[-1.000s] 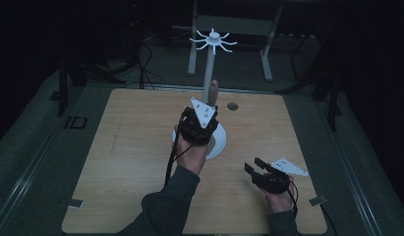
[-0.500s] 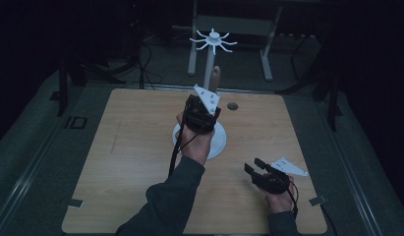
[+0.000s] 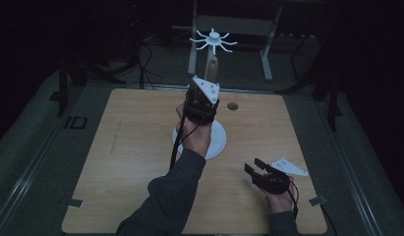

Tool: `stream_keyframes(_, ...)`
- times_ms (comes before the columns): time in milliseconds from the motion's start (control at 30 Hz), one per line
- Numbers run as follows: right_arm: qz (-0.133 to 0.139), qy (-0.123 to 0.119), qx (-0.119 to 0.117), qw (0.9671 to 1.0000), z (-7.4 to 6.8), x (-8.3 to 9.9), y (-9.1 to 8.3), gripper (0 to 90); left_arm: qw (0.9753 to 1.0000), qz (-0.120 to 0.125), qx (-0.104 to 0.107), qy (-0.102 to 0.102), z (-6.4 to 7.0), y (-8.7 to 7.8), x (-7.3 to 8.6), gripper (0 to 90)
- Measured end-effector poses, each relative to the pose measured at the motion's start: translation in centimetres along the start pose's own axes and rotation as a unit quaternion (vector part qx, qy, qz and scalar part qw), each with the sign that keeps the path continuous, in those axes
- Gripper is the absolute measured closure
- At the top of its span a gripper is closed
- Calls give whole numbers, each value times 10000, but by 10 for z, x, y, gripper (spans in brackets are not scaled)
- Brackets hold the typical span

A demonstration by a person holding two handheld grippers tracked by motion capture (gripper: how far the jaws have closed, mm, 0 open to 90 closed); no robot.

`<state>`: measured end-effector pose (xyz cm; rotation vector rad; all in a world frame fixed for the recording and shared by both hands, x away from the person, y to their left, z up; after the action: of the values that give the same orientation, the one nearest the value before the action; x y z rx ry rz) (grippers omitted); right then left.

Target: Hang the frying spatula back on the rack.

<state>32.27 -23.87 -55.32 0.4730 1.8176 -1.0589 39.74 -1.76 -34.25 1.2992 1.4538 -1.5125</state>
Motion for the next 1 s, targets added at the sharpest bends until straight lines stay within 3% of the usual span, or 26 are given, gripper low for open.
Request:
stream_keyframes(567,-7,63,16,10000,2,1,-1,468,9999,-25,-47,-107,-1,5,-7,744)
stream_keyframes(1000,-16,74,11,10000,1,2,-1,469,9998,-101,-137,-72,-1,9,-11,744)
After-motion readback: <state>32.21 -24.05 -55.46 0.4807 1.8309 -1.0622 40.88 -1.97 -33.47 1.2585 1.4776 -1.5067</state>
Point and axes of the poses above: each handheld gripper's, and its own axes: y roughly forward along the jaws, x roughly out of its underside, z roughly to its right, the point moved 5 cm from there along y, roughly forward along the jaws, and after that the axes turned 4 degrees about -z, right-handed, at the moved point
